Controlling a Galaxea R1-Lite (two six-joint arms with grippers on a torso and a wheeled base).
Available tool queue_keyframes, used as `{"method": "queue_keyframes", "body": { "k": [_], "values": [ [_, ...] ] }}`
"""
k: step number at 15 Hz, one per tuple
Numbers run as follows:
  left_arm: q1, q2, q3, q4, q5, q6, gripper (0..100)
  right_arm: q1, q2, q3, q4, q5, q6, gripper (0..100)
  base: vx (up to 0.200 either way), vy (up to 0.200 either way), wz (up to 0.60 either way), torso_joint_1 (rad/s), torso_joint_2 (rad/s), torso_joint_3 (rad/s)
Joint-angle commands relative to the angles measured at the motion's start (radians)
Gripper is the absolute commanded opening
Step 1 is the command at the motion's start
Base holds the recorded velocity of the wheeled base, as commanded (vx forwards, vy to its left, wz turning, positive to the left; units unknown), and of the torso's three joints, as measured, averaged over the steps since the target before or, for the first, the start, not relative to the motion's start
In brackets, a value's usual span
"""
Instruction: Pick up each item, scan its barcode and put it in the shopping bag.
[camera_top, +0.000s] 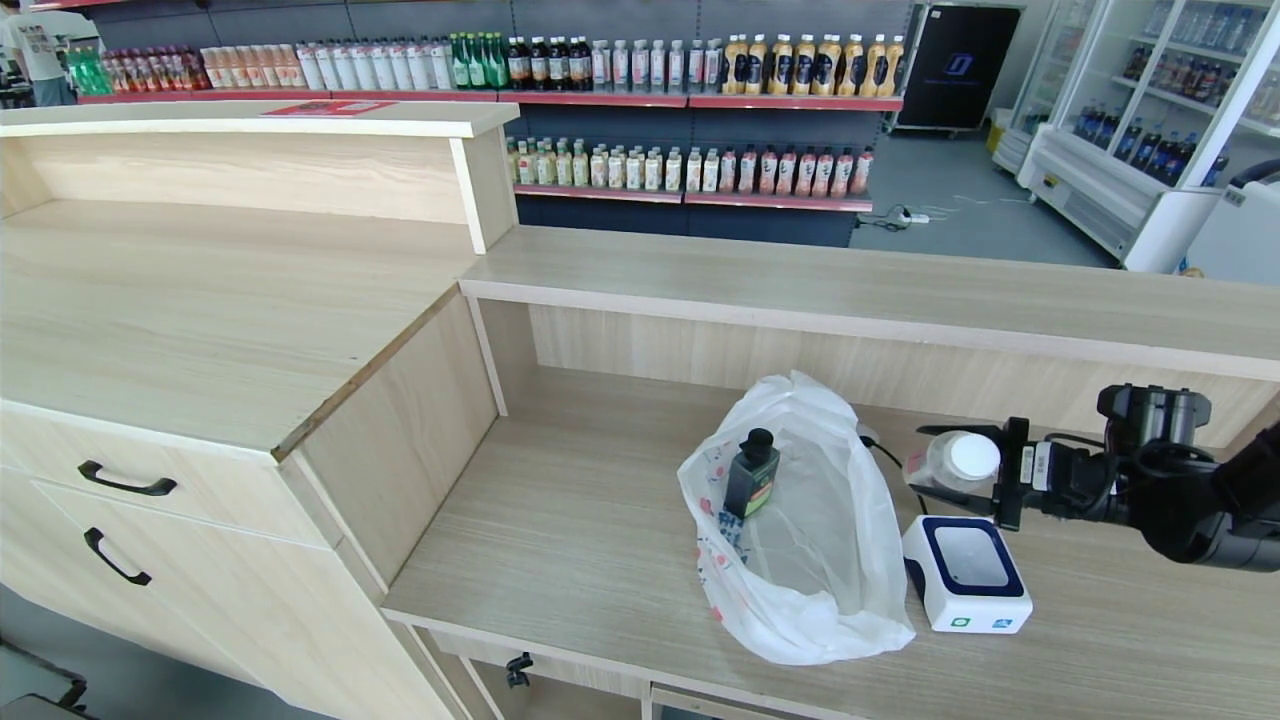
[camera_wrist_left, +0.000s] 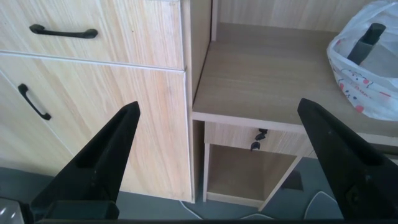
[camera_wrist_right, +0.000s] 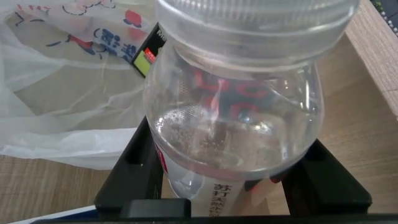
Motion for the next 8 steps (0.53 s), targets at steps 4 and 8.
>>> {"method": "queue_keyframes", "body": {
  "k": [4,8],
  "values": [
    [0.000,0.002,0.000,0.000,0.000,0.001,100,-0.004,0.014,0.002,0.001,0.002,-0.003,0,0.000,0.000,0.00,0.000,0.00,0.000],
    [0.000,0.002,0.000,0.000,0.000,0.000,100,-0.013,0.014,0.000,0.004,-0.002,-0.006,0,0.000,0.000,0.00,0.000,0.00,0.000]
  ]
}}
